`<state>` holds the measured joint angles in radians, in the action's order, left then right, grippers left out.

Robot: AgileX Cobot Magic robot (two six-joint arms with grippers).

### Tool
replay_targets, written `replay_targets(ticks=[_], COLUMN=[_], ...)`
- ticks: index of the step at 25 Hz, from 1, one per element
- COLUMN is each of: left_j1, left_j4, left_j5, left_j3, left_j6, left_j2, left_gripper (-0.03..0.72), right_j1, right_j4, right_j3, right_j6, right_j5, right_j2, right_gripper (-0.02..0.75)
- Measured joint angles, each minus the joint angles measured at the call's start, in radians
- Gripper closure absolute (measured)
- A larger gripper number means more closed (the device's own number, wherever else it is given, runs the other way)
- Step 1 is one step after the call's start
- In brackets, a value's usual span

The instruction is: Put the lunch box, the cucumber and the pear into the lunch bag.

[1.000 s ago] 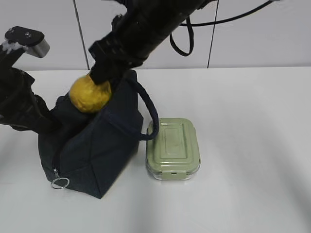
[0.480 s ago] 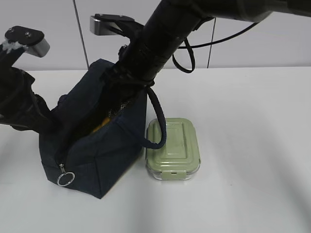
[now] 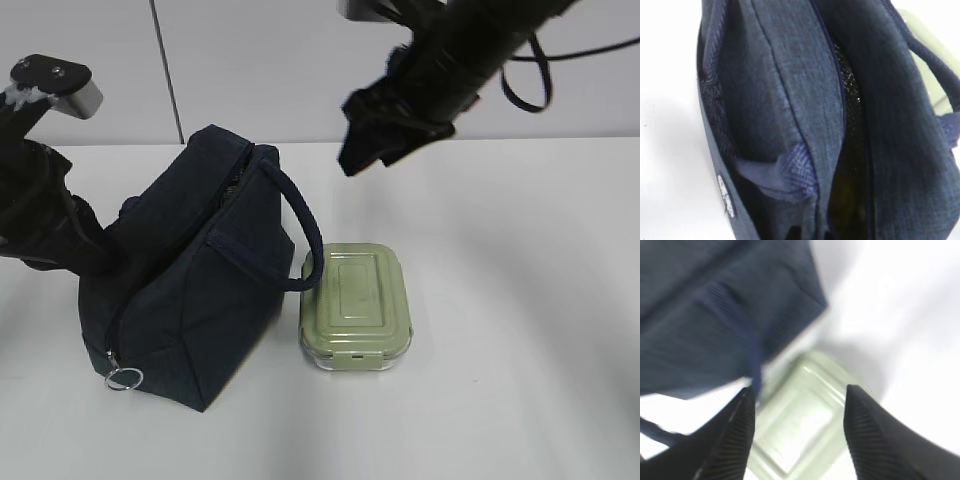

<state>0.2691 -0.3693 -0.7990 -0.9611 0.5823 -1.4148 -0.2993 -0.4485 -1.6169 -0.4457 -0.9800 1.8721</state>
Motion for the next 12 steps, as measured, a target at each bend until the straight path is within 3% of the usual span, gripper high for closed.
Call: replay_targets(ticks=[3,8,12], left_j1=[0.0,0.0,0.0], left_j4=[0.0,0.0,0.0], left_j5=[0.0,-0.002,-0.002], left_j3=[0.0,0.0,0.0], left_j6=[0.0,0.0,0.0], left_j2=[0.0,0.0,0.0], left_gripper=[0.685,0.685,0.685], right_j1=[0.085,0.223,0.298], right_j4=[-0.065,-0.469,-0.646], right_j3=[0.173,0.426,0.501], right_j6=[-0.032,-0.305,-0.478], right_j5=[0.047,0.069,0.048], right_j2=[-0.035,-0.037,-0.007], right_gripper=[0.305,0.274,0.2])
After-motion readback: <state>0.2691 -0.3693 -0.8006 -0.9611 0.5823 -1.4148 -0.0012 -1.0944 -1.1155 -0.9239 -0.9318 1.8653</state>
